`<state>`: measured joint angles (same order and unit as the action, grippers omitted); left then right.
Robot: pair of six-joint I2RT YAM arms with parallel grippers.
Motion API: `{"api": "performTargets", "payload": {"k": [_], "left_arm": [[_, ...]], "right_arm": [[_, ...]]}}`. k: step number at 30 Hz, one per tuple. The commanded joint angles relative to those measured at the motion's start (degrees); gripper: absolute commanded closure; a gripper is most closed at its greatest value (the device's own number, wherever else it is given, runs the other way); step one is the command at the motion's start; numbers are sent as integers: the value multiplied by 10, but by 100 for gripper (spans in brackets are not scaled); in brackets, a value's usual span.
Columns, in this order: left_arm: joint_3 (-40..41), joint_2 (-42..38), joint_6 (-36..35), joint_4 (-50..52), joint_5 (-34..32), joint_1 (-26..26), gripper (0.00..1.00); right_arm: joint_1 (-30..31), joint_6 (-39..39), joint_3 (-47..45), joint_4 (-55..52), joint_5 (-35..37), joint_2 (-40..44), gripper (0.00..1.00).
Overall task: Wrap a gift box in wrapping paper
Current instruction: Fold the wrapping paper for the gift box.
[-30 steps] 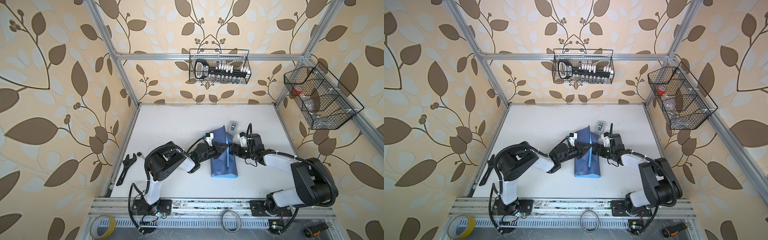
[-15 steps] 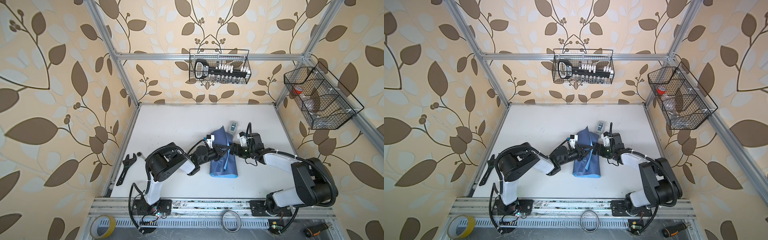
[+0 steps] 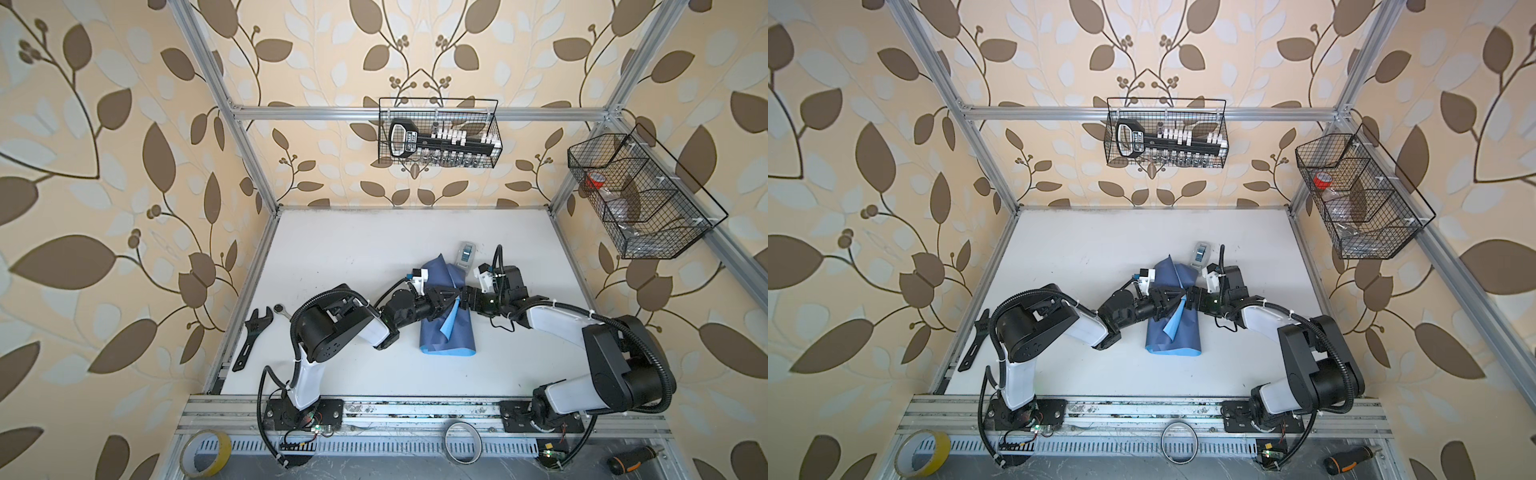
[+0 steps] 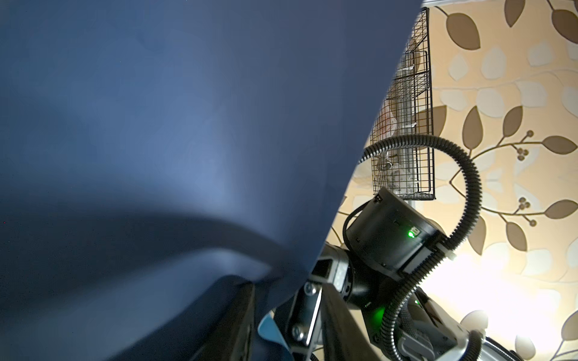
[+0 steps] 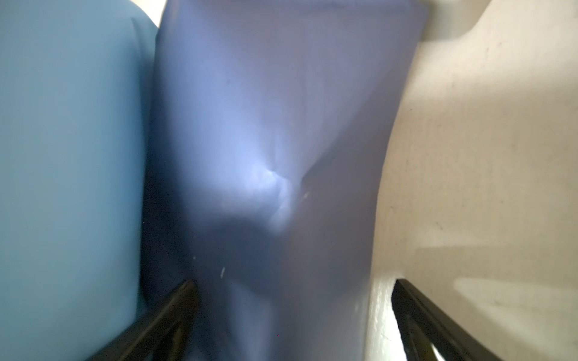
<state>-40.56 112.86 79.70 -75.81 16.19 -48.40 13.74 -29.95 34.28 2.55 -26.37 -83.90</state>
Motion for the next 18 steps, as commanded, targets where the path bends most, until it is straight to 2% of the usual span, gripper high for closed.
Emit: {"api": "performTargets", "payload": {"k": [1, 13, 18], "left_arm": [[12, 26, -16, 123, 5, 0, 59], [14, 37, -14, 125, 4, 0, 52], [11, 40, -16, 128, 5, 1, 49]], "right_arm": [[2, 26, -3, -92, 35, -2, 2], [-20, 35, 41, -141, 34, 51, 2], [-39, 51, 54, -181, 70, 83, 2]]}}
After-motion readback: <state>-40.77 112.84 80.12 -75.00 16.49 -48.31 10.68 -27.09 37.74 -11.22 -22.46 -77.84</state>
